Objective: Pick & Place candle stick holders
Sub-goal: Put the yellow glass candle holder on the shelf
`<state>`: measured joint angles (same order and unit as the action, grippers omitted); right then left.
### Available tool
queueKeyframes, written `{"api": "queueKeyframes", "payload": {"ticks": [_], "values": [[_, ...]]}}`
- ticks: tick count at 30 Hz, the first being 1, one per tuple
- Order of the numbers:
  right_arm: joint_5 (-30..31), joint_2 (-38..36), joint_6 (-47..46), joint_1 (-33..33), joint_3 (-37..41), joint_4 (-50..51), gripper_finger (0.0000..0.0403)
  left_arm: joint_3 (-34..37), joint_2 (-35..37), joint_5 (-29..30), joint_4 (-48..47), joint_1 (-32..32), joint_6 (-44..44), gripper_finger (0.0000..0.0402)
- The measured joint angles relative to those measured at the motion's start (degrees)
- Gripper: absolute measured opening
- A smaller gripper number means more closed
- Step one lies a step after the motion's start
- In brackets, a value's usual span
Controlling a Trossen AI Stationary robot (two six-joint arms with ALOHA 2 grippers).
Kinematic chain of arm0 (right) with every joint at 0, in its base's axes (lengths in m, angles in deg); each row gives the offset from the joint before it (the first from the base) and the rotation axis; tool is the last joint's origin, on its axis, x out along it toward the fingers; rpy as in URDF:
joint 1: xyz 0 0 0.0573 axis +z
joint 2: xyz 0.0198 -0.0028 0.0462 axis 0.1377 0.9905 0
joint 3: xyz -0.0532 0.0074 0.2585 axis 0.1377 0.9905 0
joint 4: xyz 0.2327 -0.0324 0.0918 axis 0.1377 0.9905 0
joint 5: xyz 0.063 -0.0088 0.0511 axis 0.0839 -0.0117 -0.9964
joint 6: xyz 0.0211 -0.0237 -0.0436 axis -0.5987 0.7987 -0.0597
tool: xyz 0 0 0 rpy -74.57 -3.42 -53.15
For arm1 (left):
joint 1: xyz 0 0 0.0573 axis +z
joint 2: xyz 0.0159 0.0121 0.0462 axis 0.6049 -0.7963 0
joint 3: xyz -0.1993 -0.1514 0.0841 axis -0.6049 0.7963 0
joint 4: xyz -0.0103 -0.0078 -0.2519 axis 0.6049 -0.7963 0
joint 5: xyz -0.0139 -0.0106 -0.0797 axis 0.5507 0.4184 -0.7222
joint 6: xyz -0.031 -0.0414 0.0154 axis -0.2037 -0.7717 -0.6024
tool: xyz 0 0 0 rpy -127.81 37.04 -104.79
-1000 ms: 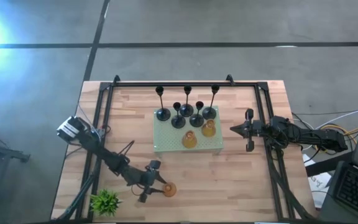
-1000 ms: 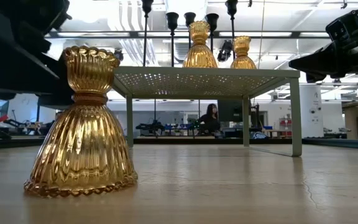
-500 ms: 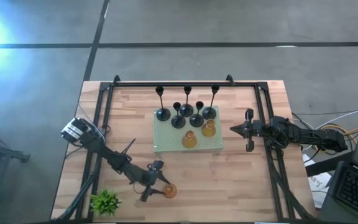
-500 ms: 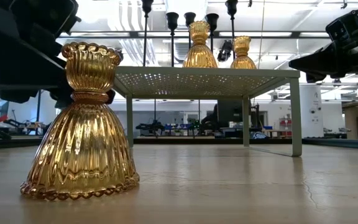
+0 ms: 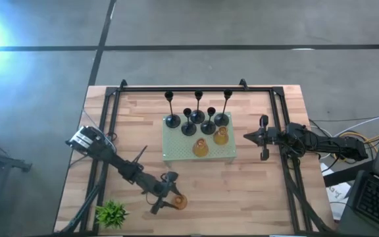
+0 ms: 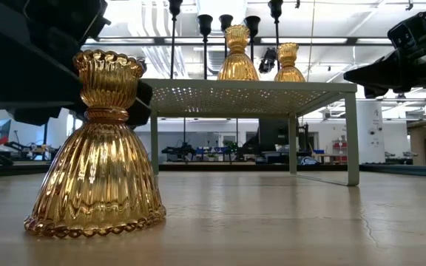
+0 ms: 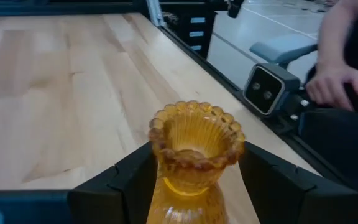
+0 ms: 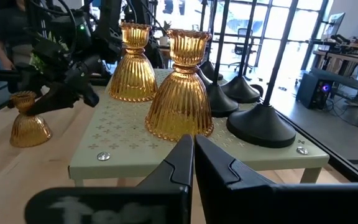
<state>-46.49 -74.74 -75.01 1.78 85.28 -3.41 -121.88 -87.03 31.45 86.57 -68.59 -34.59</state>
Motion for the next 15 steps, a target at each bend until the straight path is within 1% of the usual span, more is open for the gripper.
{"api": "queueKeyframes", "payload": {"ticks": [4,8,11,15], "values": [[-0.01,-0.01,0.0,-0.01,0.0,-0.01,0.0008,-0.67,-0.71,-2.82,0.41,0.82,-0.01,0.0225],[0.0,-0.01,0.0,-0.02,0.0,-0.02,0.0008,-0.77,-0.7,-3.09,0.61,0.93,0.41,0.0215],[0.0,-0.01,0.0,-0.02,0.0,-0.02,0.0008,-0.77,-0.7,-3.06,0.92,1.02,1.12,0.0188],[0.0,-0.01,0.0,-0.02,0.0,-0.02,0.0008,-0.74,-0.7,-3.3,0.95,1.19,1.78,0.0139]]}}
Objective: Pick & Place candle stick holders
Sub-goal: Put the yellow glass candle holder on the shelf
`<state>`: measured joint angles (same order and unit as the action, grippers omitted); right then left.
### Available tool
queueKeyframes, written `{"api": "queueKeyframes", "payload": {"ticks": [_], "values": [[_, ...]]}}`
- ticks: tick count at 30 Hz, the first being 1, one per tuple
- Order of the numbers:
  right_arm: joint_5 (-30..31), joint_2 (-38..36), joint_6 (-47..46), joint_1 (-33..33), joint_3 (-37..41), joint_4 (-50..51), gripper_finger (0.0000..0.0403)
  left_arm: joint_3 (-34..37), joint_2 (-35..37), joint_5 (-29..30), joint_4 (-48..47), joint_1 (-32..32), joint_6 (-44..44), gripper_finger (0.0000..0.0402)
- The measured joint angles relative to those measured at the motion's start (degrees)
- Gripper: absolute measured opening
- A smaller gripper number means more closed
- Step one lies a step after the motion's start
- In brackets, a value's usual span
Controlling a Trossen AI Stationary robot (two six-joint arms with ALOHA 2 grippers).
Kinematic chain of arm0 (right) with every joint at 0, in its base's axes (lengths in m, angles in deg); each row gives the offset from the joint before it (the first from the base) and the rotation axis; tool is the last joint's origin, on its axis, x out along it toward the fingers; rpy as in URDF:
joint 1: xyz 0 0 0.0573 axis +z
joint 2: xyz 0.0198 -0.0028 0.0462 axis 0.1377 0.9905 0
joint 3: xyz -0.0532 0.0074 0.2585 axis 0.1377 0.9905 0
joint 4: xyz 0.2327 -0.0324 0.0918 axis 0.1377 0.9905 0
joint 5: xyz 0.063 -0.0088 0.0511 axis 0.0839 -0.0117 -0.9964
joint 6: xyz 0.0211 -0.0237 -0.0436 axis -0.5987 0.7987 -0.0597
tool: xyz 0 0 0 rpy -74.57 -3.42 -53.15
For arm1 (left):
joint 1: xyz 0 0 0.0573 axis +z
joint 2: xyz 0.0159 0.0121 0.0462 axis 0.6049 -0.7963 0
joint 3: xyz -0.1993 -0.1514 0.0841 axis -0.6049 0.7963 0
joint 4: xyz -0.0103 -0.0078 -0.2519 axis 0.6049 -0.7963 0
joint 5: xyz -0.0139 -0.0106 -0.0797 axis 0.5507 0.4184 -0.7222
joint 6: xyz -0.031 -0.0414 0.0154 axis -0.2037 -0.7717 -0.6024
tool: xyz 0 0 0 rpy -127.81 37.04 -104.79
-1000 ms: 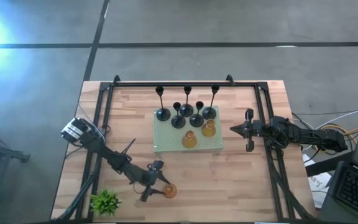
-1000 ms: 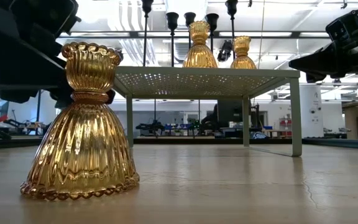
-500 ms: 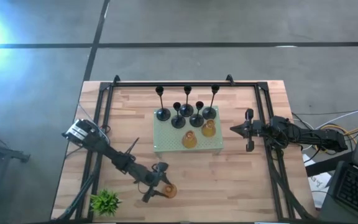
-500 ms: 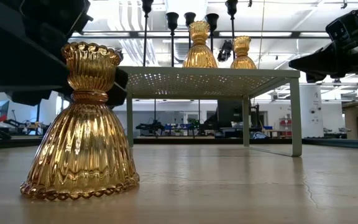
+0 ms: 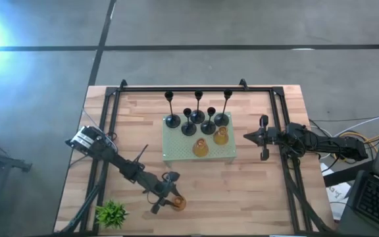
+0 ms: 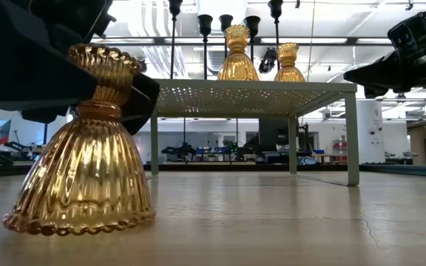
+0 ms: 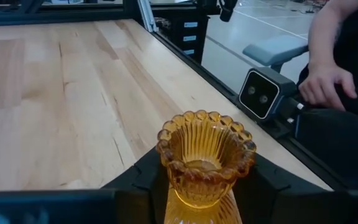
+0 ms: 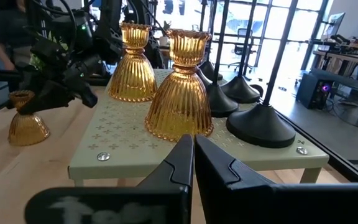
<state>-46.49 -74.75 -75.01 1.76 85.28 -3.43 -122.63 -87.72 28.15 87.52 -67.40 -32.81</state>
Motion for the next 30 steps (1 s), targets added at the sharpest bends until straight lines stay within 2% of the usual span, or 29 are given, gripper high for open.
{"api": "queueKeyframes", "payload": {"ticks": [11,15,19,22,25,30], "values": [[0.0,0.02,0.0,0.02,0.0,0.0,0.0009,0.02,1.99,0.02,0.08,0.06,-2.38,0.0139],[0.0,0.02,0.01,0.01,0.0,0.01,0.0008,0.02,6.15,0.73,-0.2,0.41,-7.25,0.0139],[0.0,0.02,0.0,0.02,0.0,0.0,0.0009,0.01,13.25,2.13,-3.07,0.94,-13.49,0.0139],[0.0,0.02,0.0,0.01,0.0,0.01,0.0008,-0.02,20.29,5.95,-10.44,0.89,-14.03,0.0139],[0.0,0.03,0.0,0.02,0.0,0.02,0.0008,-1.53,28.21,12.04,-22.67,0.81,-14.28,0.0139],[0.0,0.04,0.0,0.02,0.0,0.02,0.0009,-7.8,37.77,30.53,-46.44,0.76,-13.98,0.0139]]}}
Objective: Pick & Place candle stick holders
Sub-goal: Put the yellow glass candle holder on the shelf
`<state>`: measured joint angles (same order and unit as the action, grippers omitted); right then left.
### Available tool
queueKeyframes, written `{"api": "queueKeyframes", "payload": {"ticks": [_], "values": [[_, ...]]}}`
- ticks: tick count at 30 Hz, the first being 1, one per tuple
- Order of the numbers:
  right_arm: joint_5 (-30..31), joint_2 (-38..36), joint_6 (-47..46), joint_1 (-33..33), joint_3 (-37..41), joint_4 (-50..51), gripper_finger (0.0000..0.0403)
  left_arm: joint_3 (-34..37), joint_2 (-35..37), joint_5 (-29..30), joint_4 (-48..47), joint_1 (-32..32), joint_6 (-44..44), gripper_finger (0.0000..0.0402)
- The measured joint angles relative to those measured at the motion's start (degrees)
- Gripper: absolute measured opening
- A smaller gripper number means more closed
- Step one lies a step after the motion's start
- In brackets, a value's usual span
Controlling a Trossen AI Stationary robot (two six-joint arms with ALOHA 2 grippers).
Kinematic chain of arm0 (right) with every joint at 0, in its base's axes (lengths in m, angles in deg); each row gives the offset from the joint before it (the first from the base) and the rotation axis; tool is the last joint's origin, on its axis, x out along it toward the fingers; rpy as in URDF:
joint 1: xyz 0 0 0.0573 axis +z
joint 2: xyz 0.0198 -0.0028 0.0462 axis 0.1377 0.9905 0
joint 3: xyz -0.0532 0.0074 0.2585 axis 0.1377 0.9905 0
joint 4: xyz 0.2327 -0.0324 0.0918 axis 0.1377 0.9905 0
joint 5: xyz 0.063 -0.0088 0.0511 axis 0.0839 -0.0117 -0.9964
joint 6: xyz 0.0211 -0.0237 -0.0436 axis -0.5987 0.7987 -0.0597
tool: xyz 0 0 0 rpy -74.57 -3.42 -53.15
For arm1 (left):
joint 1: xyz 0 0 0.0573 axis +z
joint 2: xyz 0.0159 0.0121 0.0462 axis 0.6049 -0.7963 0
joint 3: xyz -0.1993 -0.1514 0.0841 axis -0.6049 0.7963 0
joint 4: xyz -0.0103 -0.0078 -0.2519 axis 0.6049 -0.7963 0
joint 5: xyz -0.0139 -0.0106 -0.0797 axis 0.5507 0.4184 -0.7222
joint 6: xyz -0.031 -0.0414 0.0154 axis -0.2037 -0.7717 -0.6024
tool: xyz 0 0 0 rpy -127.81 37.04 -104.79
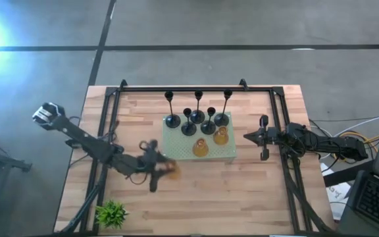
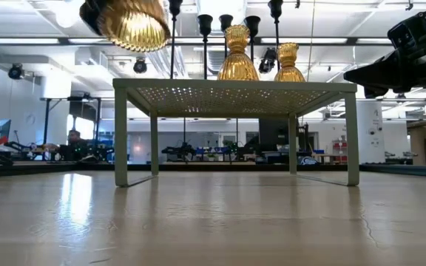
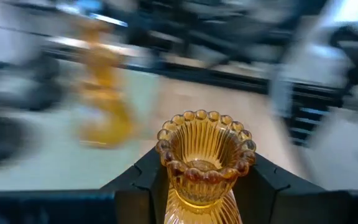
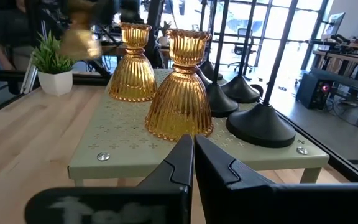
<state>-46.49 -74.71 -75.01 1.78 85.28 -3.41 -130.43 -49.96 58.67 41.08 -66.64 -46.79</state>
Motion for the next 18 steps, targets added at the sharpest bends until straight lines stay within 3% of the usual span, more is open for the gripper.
{"api": "queueKeyframes", "payload": {"ticks": [3,5,11,18], "values": [[0.0,-0.02,0.0,-0.02,0.0,0.0,0.0009,-3.4,1.77,12.15,-6.48,0.16,1.18,0.0139],[-0.02,-0.02,0.0,0.0,0.0,0.0,0.0008,-4.4,2.13,16.92,-6.47,0.3,3.2,0.0139],[-0.02,-0.02,0.0,0.0,0.0,-0.02,0.0009,-4.36,0.63,20.71,-5.56,2.68,5.29,0.0139],[0.0,-0.02,0.0,-0.02,0.0,0.0,0.0008,-4.05,-2.66,20.84,-5.55,6.15,6.85,0.0139]]}}
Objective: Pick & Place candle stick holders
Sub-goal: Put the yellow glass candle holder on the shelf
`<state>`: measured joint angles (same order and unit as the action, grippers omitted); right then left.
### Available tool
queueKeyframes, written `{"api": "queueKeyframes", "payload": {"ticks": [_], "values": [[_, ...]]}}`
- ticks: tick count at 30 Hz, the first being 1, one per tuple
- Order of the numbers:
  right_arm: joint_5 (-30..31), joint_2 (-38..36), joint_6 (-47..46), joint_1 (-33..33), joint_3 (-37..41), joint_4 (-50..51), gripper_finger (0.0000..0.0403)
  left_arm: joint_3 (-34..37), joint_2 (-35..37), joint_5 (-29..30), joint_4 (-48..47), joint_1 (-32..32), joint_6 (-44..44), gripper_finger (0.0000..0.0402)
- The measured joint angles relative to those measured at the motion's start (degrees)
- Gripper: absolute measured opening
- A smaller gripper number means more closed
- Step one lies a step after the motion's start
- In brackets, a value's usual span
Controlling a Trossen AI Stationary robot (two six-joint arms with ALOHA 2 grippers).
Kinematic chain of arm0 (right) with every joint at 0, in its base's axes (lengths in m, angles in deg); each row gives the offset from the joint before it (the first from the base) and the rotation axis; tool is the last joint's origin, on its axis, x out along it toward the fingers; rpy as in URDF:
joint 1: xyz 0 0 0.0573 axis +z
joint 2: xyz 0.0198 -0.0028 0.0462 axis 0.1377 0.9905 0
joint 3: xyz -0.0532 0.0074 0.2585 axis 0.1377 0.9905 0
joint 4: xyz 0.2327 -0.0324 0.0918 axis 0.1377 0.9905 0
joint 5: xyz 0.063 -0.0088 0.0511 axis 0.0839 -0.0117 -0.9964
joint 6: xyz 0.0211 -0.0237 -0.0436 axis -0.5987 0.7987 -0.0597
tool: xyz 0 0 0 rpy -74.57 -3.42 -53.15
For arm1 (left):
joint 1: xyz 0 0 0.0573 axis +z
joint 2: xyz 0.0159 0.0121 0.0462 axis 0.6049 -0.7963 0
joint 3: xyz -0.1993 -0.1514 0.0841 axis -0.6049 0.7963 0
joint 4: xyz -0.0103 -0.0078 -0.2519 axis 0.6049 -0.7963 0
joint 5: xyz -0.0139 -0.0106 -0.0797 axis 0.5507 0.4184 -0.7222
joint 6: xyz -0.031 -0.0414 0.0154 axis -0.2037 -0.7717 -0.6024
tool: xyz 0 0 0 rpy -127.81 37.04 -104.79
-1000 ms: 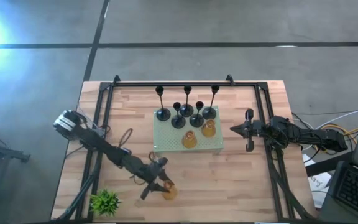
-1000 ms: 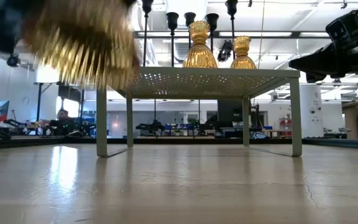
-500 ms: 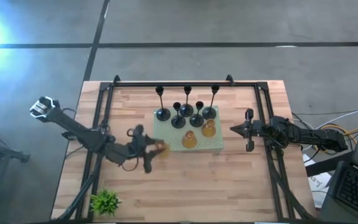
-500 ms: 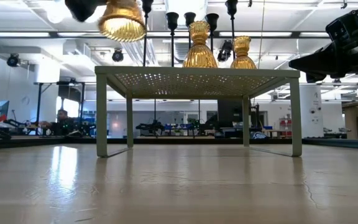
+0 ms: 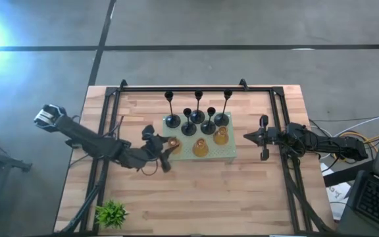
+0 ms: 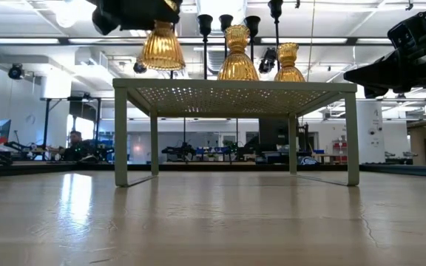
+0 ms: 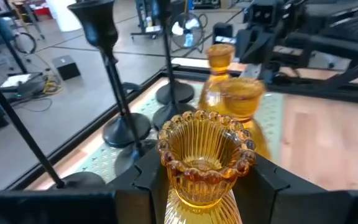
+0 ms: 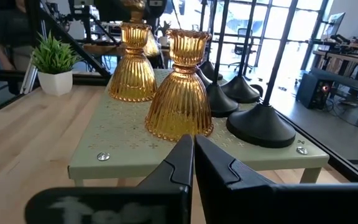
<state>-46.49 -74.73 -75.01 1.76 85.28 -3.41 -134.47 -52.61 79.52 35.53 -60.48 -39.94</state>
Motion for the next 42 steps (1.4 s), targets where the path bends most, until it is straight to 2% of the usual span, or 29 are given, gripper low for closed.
{"api": "queueKeyframes", "payload": {"ticks": [11,22,31,36,42], "values": [[0.0,0.0,0.0,0.01,0.0,-0.01,0.0009,0.68,-1.0,0.91,0.48,2.97,2.39,0.0139],[-0.02,0.0,0.0,0.02,0.0,0.0,0.0009,0.78,-3.64,-1.22,4.19,4.74,5.74,0.0139],[0.0,0.0,0.0,0.0,0.0,0.0,0.0008,5.53,-2.86,-4.76,11.27,6.8,5.42,0.0139],[-0.01,0.0,0.0,0.01,0.0,-0.02,0.0008,6.36,-2.0,-5.31,11.51,7.44,4.83,0.0139],[0.0,0.02,0.0,0.0,0.0,-0.02,0.0008,6.47,-1.84,-8.84,11.45,9.51,4.03,0.0139]]}}
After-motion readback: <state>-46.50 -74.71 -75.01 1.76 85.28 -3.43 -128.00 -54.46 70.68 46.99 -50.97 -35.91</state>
